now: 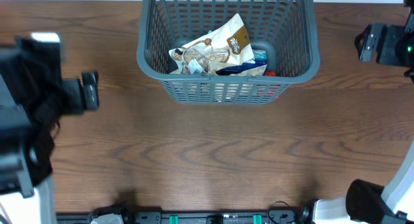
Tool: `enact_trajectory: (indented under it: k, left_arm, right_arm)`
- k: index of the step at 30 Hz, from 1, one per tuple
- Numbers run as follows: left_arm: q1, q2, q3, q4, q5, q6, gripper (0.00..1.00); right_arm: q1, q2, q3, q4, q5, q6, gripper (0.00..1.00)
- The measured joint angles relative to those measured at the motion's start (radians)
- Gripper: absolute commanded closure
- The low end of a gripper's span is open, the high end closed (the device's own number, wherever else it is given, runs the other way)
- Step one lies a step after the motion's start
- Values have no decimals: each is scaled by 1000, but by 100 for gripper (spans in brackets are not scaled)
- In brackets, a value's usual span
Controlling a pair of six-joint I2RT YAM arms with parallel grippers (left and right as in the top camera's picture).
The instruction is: Pack container
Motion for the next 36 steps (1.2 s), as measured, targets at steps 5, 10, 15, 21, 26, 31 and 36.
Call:
enact_trajectory:
  k: [5,10,15,21,26,31,36]
  left_arm:
    - [0,-130,-204,25,41,-10,1]
    - [0,-241,-347,46,52,-19,1]
    - [0,-333,-446,68,75,-26,1]
    - [0,-457,-573,101,108,-42,1]
    - [-4,-554,-662,133,100,-57,1]
    - [-14,-575,-675,138,58,-64,1]
    - [-14,-575,-675,138,43,-64,1]
  right_arm:
    - [0,-97,-187,40,4,8,1]
    - [5,-282,-523,182,4,20,1]
    - [40,-529,-870,302,3,27,1]
    - [76,-743,-1157,378,3,29,1]
    - [78,-822,-1263,397,4,29,1]
    - [84,-842,-1283,375,3,29,1]
    - [84,-842,-1284,369,3,29,1]
